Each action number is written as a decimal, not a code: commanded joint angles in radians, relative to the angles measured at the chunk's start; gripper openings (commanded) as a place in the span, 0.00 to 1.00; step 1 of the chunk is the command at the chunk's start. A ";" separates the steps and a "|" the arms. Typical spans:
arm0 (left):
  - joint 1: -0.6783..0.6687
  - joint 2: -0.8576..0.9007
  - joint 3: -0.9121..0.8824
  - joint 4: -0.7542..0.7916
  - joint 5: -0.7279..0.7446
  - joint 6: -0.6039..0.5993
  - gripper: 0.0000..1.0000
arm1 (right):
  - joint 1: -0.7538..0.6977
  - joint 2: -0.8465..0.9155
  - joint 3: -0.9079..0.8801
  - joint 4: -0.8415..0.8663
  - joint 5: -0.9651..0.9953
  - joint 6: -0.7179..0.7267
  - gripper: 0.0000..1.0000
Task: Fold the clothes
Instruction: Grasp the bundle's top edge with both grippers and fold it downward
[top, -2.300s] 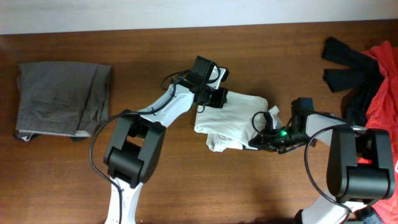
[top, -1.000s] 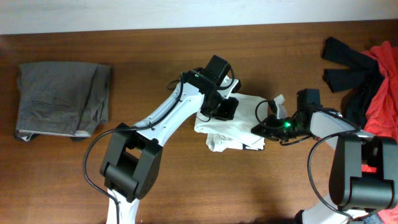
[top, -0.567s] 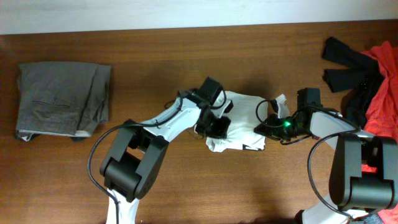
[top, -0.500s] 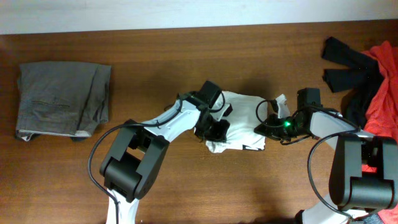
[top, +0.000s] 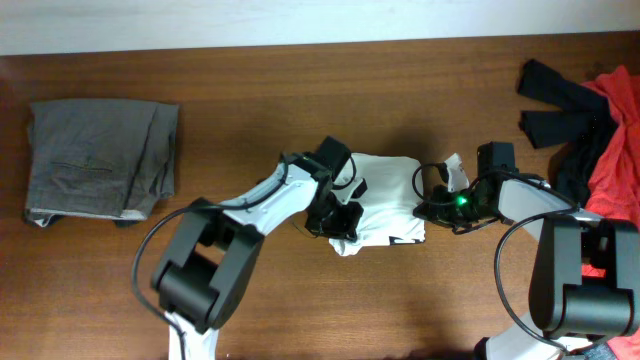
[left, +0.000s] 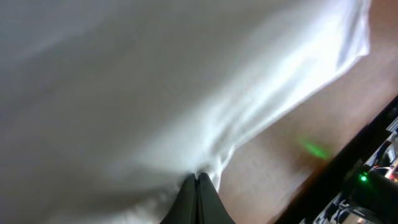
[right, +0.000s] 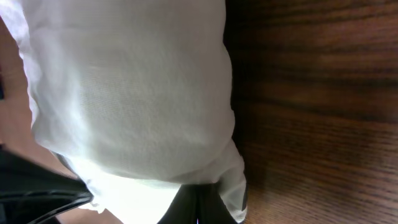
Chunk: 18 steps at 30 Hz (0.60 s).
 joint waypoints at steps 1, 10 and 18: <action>0.000 -0.166 0.061 -0.024 -0.137 -0.006 0.00 | 0.000 -0.005 0.034 -0.023 -0.005 0.008 0.05; 0.000 -0.274 0.065 -0.041 -0.319 -0.024 0.00 | -0.001 -0.018 0.285 -0.314 0.026 0.000 0.43; -0.030 -0.174 0.065 -0.026 -0.403 -0.109 0.09 | -0.003 -0.018 0.371 -0.384 0.198 0.000 0.80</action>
